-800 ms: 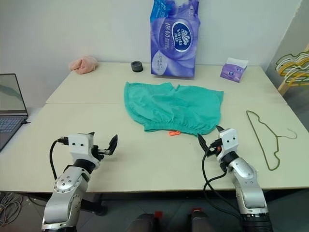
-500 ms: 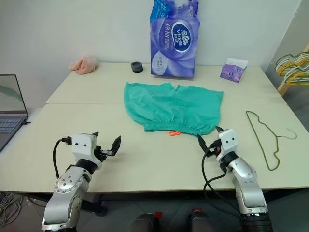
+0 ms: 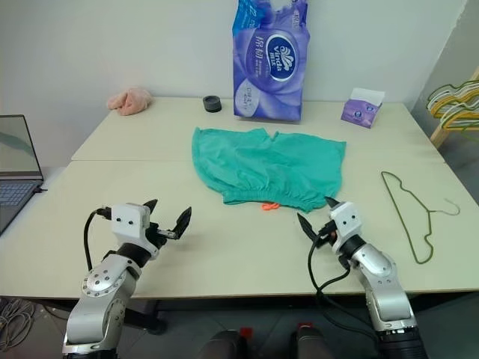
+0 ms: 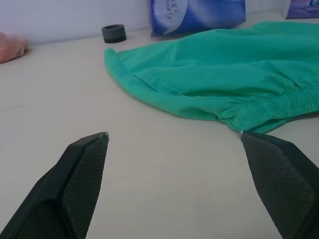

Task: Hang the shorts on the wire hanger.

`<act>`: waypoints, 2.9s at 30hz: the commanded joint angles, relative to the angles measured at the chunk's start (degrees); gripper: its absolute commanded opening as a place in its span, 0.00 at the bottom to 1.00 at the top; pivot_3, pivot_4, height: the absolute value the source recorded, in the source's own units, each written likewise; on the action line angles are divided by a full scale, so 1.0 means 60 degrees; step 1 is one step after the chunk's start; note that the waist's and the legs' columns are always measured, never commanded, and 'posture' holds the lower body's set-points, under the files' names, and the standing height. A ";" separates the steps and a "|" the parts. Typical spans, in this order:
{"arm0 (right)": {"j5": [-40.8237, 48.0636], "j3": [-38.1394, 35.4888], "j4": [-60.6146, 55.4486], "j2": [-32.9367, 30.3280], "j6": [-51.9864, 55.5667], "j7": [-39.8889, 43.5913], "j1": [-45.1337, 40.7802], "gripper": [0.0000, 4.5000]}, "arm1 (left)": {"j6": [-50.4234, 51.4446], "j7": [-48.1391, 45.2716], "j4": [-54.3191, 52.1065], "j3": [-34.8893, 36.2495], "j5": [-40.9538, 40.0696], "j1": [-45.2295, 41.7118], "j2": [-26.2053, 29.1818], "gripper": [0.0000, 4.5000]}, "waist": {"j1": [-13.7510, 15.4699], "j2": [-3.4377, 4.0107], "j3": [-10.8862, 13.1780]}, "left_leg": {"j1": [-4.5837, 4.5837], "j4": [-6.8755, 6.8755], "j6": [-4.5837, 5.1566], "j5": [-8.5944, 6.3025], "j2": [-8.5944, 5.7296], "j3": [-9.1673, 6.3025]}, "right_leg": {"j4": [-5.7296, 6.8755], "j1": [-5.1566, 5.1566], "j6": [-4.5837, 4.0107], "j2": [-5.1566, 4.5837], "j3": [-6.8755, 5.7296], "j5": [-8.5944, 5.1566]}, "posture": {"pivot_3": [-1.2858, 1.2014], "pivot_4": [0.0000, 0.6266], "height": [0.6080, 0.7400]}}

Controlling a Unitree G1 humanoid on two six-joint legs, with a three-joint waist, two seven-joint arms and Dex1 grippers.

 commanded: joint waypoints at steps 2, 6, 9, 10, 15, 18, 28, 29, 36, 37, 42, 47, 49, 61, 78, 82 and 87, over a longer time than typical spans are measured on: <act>0.0002 0.0185 -0.0488 -0.0130 0.0085 0.0227 -0.0197 1.00 | -0.0559 -0.0287 -0.0336 0.0070 -0.0048 -0.0118 0.0228 1.00 | -0.0005 0.0000 -0.0001 | 0.0003 -0.0001 0.0000 -0.0001 0.0002 0.0002 | 0.0000 0.0000 0.0000 0.0000 0.0003 0.0000 | 0.52 0.12 1.00; -0.0025 0.0481 -0.0587 -0.0278 0.0340 0.0489 -0.0305 1.00 | -0.0662 -0.0959 -0.0365 0.0174 -0.0603 0.0007 0.0398 1.00 | -0.0005 -0.0001 -0.0004 | 0.0008 -0.0001 0.0001 -0.0002 0.0003 0.0010 | 0.0000 0.0003 0.0000 0.0001 0.0009 0.0000 | 0.51 0.12 1.00; -0.0202 0.0754 -0.0606 -0.0330 0.0511 0.0596 -0.0585 1.00 | -0.0272 -0.1682 -0.0437 0.0406 -0.1340 0.0129 0.0743 1.00 | -0.0021 0.0000 -0.0005 | 0.0013 -0.0002 0.0002 -0.0003 0.0005 0.0016 | 0.0001 0.0003 0.0000 0.0002 0.0013 -0.0001 | 0.51 0.11 1.00; -0.0295 0.0870 -0.0579 -0.0360 0.0529 0.0662 -0.0718 1.00 | -0.0166 -0.1893 -0.0447 0.0455 -0.1495 0.0150 0.0901 1.00 | -0.0042 0.0000 -0.0005 | 0.0016 -0.0002 0.0002 -0.0004 0.0007 0.0019 | 0.0001 0.0003 0.0000 0.0005 0.0015 -0.0001 | 0.51 0.11 1.00; -0.1000 0.1291 0.0191 -0.0379 0.0958 0.0425 -0.1773 1.00 | 0.0425 -0.2748 -0.0659 0.0570 -0.2080 0.0024 0.1852 1.00 | -0.0077 -0.0001 -0.0009 | 0.0024 -0.0005 0.0002 -0.0007 0.0014 0.0025 | 0.0004 0.0004 -0.0002 0.0017 0.0020 -0.0005 | 0.52 0.11 1.00; -0.1609 0.1637 0.0909 -0.0555 0.0967 0.0428 -0.2325 1.00 | 0.0699 -0.3240 -0.0896 0.0408 -0.2214 -0.0035 0.2406 1.00 | -0.0061 -0.0005 -0.0012 | 0.0029 -0.0004 0.0001 -0.0009 0.0011 0.0026 | 0.0002 0.0011 -0.0004 0.0016 0.0021 -0.0004 | 0.51 0.11 1.00; -0.2421 0.2072 0.3630 -0.0775 0.1824 0.0823 -0.4094 0.80 | 0.1998 -0.4660 -0.1516 0.0205 -0.3161 -0.0377 0.3652 1.00 | -0.0245 -0.0006 -0.0013 | 0.0047 -0.0010 0.0002 -0.0016 0.0016 0.0047 | 0.0007 0.0016 -0.0011 0.0016 0.0041 -0.0009 | 0.51 0.12 1.00; -0.2476 0.2112 0.3806 -0.0791 0.1870 0.0878 -0.4197 0.72 | 0.2063 -0.4746 -0.1538 0.0192 -0.3197 -0.0362 0.3728 1.00 | -0.0267 -0.0005 -0.0013 | 0.0051 -0.0012 0.0002 -0.0017 0.0016 0.0051 | 0.0009 0.0016 -0.0012 0.0016 0.0044 -0.0010 | 0.51 0.12 1.00; -0.2648 0.2294 0.4601 -0.1071 0.1636 0.1684 -0.4906 0.16 | 0.2123 -0.5095 -0.1500 0.0176 -0.3103 -0.0216 0.3993 1.00 | -0.0282 -0.0005 -0.0014 | 0.0059 -0.0013 0.0001 -0.0026 0.0024 0.0056 | 0.0014 0.0018 -0.0016 0.0016 0.0047 -0.0016 | 0.51 0.12 1.00; -0.2733 0.2343 0.4672 -0.1256 0.1401 0.1900 -0.5025 0.08 | 0.2115 -0.5092 -0.1496 0.0152 -0.3073 -0.0215 0.3987 1.00 | -0.0280 -0.0005 -0.0014 | 0.0059 -0.0012 0.0001 -0.0026 0.0024 0.0057 | 0.0013 0.0018 -0.0016 0.0016 0.0049 -0.0016 | 0.51 0.12 1.00; -0.3177 0.2445 0.5246 -0.2676 0.0062 0.2791 -0.5546 0.00 | 0.2096 -0.5097 -0.1563 0.0082 -0.3000 -0.0109 0.3967 1.00 | -0.0256 -0.0002 -0.0012 | 0.0059 -0.0012 0.0001 -0.0027 0.0019 0.0059 | 0.0010 0.0020 -0.0013 0.0015 0.0048 -0.0018 | 0.51 0.12 1.00; -0.4476 0.2934 0.7926 -0.4349 -0.2843 0.2714 -0.7042 0.00 | 0.2052 -0.5151 -0.1559 -0.0042 -0.2948 -0.0065 0.3972 1.00 | -0.0278 0.0017 0.0001 | 0.0059 -0.0010 0.0004 -0.0028 0.0011 0.0079 | 0.0001 0.0019 -0.0009 0.0012 0.0060 -0.0020 | 0.50 0.13 1.00; -0.4741 0.3147 0.8507 -0.4503 -0.3843 0.2782 -0.7438 0.00 | 0.2075 -0.5177 -0.1534 -0.0127 -0.2935 -0.0142 0.3975 1.00 | -0.0376 0.0012 -0.0002 | 0.0061 -0.0013 0.0005 -0.0031 0.0025 0.0082 | -0.0003 0.0019 -0.0015 0.0014 0.0061 -0.0023 | 0.50 0.13 1.00; -0.4384 0.3144 0.6853 -0.5518 -0.5814 0.5092 -0.6387 0.67 | 0.2162 -0.5321 -0.1361 -0.0194 -0.2977 -0.0301 0.4049 1.00 | -0.0528 0.0017 0.0000 | 0.0074 -0.0003 0.0003 -0.0081 0.0101 0.0100 | -0.0010 0.0025 -0.0028 0.0057 0.0075 -0.0028 | 0.49 0.14 1.00; -0.2149 0.2960 0.0403 -0.1761 0.0114 0.3157 -0.3429 1.00 | 0.1646 -0.5714 -0.0062 0.0683 -0.2724 0.0398 0.4248 1.00 | -0.0494 0.0019 0.0001 | 0.0087 0.0009 -0.0005 -0.0106 0.0155 0.0099 | -0.0006 0.0023 -0.0043 0.0111 0.0077 -0.0038 | 0.49 0.16 1.00; -0.3178 0.3418 0.1292 -0.0851 0.0530 0.2218 -0.3919 1.00 | 0.1602 -0.5781 -0.0247 0.0666 -0.2721 0.0705 0.4245 1.00 | -0.0478 0.0019 0.0001 | 0.0084 0.0010 -0.0007 -0.0107 0.0150 0.0100 | -0.0005 0.0019 -0.0046 0.0110 0.0077 -0.0038 | 0.50 0.16 1.00; -0.3936 0.3748 0.2767 -0.0187 0.0810 0.1534 -0.4608 1.00 | 0.1567 -0.5798 -0.0415 0.0570 -0.2743 0.0861 0.4174 1.00 | -0.0489 0.0018 0.0001 | 0.0085 0.0007 -0.0008 -0.0107 0.0152 0.0098 | -0.0003 0.0017 -0.0056 0.0111 0.0074 -0.0042 | 0.50 0.17 1.00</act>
